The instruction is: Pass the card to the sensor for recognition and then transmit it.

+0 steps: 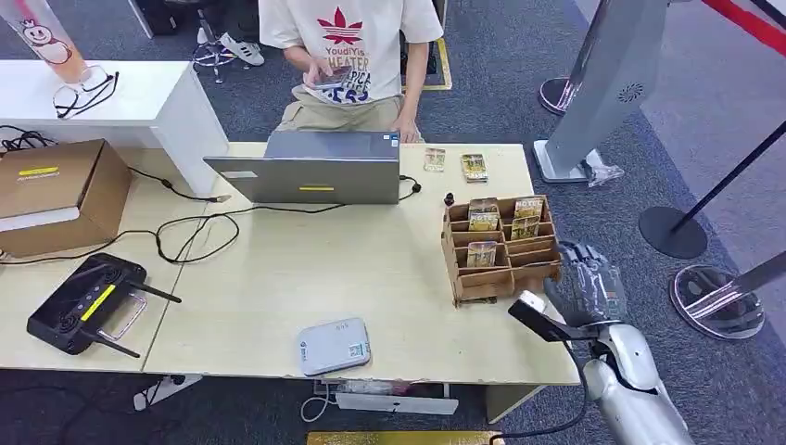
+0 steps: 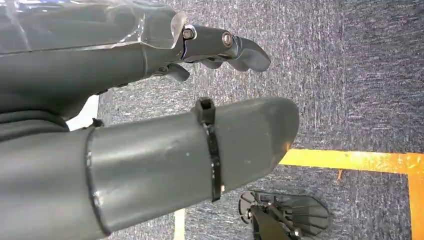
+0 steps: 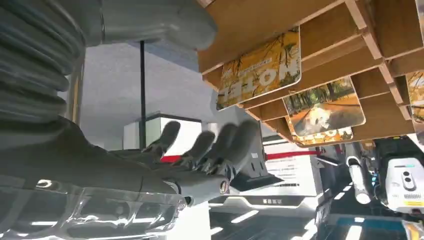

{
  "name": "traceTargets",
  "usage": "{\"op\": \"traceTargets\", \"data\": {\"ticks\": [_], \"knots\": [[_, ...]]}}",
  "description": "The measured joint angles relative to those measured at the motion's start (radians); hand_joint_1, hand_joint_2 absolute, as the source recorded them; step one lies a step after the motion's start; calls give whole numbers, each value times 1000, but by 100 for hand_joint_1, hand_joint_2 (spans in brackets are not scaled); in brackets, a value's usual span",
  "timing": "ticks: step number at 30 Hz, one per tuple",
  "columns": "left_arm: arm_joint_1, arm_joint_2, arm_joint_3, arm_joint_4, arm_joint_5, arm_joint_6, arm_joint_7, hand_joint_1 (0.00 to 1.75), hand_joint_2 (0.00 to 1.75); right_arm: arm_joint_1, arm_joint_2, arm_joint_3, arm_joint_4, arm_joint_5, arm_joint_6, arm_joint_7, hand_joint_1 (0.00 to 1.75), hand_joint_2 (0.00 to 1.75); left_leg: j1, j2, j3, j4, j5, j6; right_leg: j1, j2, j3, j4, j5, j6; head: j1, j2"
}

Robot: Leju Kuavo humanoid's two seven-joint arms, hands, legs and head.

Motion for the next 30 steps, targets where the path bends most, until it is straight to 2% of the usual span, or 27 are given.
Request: {"op": "traceTargets", "data": {"ticks": [6, 12, 14, 18, 19, 22, 24, 26, 30], "knots": [[-1, 0, 0, 0, -2, 0, 0, 0, 0, -11, 0, 0, 6, 1, 6, -6, 52, 175, 0, 0, 0, 0, 0, 0, 0, 0, 0, 0, 0, 0, 0, 0], [-2, 0, 0, 0, -5, 0, 0, 0, 0, -22, 0, 0, 15, 2, 13, -9, 58, 175, 0, 0, 0, 0, 0, 0, 0, 0, 0, 0, 0, 0, 0, 0], [-2, 0, 0, 0, -6, -1, 0, 0, 0, -23, 0, 0, 16, 2, 14, -10, 77, 175, 0, 0, 0, 0, 0, 0, 0, 0, 0, 0, 0, 0, 0, 0], [-2, 0, 0, 0, -7, -3, 0, 0, 0, -28, 0, 0, 19, 11, 18, -10, 77, 175, 0, 0, 0, 0, 0, 0, 0, 0, 0, 0, 0, 0, 0, 0], [-2, 0, 0, 0, -7, -3, 0, 0, 0, -30, 0, 0, 21, 13, 18, -10, 84, 175, 0, 0, 0, 0, 0, 0, 0, 0, 0, 0, 0, 0, 0, 0], [-2, 0, 0, 0, -7, -4, 0, 0, 0, -34, 0, 0, 24, 14, 18, -9, 131, 175, 0, 0, 0, 0, 0, 0, 0, 0, 0, 0, 0, 0, 0, 0], [-2, 0, 0, 0, -7, -5, 0, 0, 0, -36, 0, 0, 25, 15, 18, -8, 148, 175, 0, 0, 0, 0, 0, 0, 0, 0, 0, 0, 0, 0, 0, 0], [-2, 0, 0, 0, -7, -6, 0, 0, 0, -39, 0, 0, 28, 16, 21, -8, 157, 175, 0, 0, 0, 0, 0, 0, 0, 0, 0, 0, 0, 0, 0, 0], [-2, 0, 0, 0, -9, -8, 0, 0, 0, -40, 0, 0, 32, 16, 21, -6, 159, 175, 0, 0, 0, 0, 0, 0, 0, 0, 0, 0, 0, 0, 0, 0]]}}
